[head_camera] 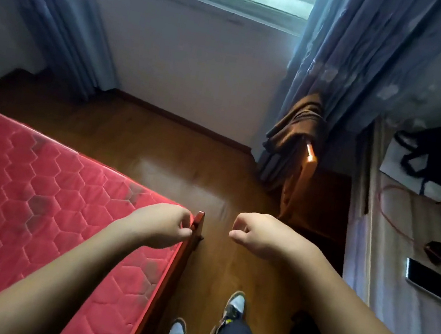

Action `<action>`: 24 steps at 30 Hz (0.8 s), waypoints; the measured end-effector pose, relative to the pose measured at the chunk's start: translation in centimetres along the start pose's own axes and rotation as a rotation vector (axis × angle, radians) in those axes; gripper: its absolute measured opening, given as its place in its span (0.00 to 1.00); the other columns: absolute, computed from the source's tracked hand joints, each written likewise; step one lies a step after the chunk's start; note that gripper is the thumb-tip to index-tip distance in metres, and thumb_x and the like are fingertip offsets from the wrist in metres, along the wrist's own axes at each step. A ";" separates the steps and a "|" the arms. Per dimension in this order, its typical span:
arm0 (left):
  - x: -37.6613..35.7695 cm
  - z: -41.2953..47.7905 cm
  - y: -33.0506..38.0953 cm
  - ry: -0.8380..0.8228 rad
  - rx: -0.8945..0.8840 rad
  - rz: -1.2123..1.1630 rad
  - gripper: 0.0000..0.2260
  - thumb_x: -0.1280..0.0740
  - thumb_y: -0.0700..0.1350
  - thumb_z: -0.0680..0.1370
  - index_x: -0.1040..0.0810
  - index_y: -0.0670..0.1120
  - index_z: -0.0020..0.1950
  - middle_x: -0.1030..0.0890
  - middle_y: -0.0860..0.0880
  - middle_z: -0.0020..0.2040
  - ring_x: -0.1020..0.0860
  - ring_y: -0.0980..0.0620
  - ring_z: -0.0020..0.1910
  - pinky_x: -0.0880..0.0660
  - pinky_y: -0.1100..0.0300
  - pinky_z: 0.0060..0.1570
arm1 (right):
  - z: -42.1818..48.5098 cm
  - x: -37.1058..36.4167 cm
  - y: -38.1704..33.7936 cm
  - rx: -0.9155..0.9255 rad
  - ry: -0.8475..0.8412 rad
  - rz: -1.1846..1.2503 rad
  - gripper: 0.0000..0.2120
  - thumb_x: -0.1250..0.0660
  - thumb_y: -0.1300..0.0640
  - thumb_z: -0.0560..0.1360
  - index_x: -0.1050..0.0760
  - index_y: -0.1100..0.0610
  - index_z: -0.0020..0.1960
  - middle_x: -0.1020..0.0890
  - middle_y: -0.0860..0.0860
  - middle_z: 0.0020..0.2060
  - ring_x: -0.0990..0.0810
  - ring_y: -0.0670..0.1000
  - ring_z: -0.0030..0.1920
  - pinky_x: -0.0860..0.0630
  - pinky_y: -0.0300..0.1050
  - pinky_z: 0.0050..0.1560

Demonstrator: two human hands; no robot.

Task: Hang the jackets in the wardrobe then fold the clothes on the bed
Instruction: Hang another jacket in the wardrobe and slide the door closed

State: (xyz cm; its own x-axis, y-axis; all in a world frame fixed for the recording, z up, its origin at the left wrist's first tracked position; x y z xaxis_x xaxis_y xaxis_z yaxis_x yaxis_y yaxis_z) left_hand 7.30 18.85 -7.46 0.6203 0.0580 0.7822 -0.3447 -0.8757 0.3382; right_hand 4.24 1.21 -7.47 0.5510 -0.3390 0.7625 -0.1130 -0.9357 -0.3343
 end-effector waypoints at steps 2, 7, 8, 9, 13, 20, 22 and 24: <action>1.7 3.5 -1.0 0.005 0.028 -0.023 0.12 0.37 0.54 0.79 0.19 0.49 0.54 0.16 0.51 0.52 0.19 0.50 0.50 0.21 0.51 0.52 | 4.0 2.3 0.6 0.026 -0.006 -0.017 0.13 0.37 0.42 0.80 0.23 0.48 0.58 0.18 0.48 0.53 0.20 0.48 0.49 0.20 0.46 0.49; 6.5 13.2 -2.7 0.011 0.117 -0.060 0.11 0.37 0.54 0.78 0.20 0.51 0.54 0.16 0.52 0.54 0.19 0.51 0.52 0.22 0.54 0.55 | 14.4 8.7 2.3 0.114 -0.007 -0.053 0.14 0.37 0.41 0.80 0.24 0.48 0.59 0.19 0.47 0.53 0.21 0.47 0.48 0.20 0.44 0.47; 7.8 15.0 -3.0 0.020 0.138 -0.070 0.10 0.37 0.54 0.78 0.20 0.51 0.54 0.16 0.52 0.53 0.19 0.51 0.52 0.22 0.54 0.55 | 16.4 10.2 2.6 0.133 -0.019 -0.071 0.14 0.37 0.41 0.80 0.24 0.48 0.58 0.19 0.47 0.52 0.20 0.47 0.48 0.20 0.45 0.49; 9.1 16.5 -3.2 0.022 0.160 -0.080 0.10 0.37 0.54 0.78 0.20 0.52 0.53 0.16 0.53 0.53 0.19 0.51 0.52 0.22 0.54 0.55 | 18.2 11.7 2.8 0.149 -0.037 -0.096 0.13 0.37 0.41 0.80 0.24 0.48 0.58 0.19 0.47 0.51 0.20 0.47 0.48 0.19 0.47 0.50; 14.6 21.2 -5.0 0.058 0.244 -0.130 0.07 0.37 0.55 0.76 0.22 0.55 0.48 0.17 0.57 0.48 0.20 0.54 0.49 0.22 0.55 0.53 | 25.1 17.8 2.2 0.219 -0.072 -0.169 0.12 0.37 0.40 0.79 0.24 0.47 0.54 0.18 0.47 0.49 0.20 0.50 0.48 0.19 0.49 0.52; 21.7 26.6 -10.3 0.122 0.342 -0.234 0.05 0.37 0.53 0.77 0.23 0.55 0.46 0.19 0.58 0.46 0.21 0.56 0.47 0.24 0.57 0.52 | 34.9 24.2 -1.5 0.318 -0.123 -0.278 0.14 0.39 0.40 0.78 0.24 0.47 0.55 0.18 0.48 0.53 0.21 0.53 0.54 0.22 0.49 0.53; 23.1 27.9 -12.5 0.130 0.363 -0.258 0.06 0.37 0.52 0.77 0.22 0.54 0.47 0.18 0.58 0.46 0.21 0.56 0.47 0.23 0.55 0.53 | 37.7 25.1 -3.0 0.337 -0.150 -0.303 0.13 0.39 0.40 0.78 0.24 0.48 0.54 0.18 0.49 0.53 0.21 0.53 0.53 0.22 0.49 0.53; 24.6 29.2 -15.4 0.151 0.385 -0.295 0.07 0.37 0.53 0.77 0.21 0.53 0.48 0.18 0.57 0.46 0.21 0.56 0.47 0.23 0.54 0.53 | 40.7 25.7 -5.2 0.364 -0.180 -0.329 0.13 0.39 0.41 0.78 0.24 0.49 0.55 0.18 0.49 0.53 0.21 0.54 0.54 0.22 0.50 0.55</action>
State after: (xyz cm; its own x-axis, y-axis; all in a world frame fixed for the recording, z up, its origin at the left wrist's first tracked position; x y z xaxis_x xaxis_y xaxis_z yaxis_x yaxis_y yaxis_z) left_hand 48.46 19.73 -8.69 0.5335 0.3735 0.7589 0.1323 -0.9230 0.3612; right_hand 52.69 1.39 -8.65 0.6459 0.0197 0.7632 0.3676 -0.8841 -0.2883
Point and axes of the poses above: each hand's wrist, its own z-axis towards the middle knuckle, its own x-axis out of the back of the hand, y = z × x, the point moved 9 cm from there along z, towards the middle knuckle
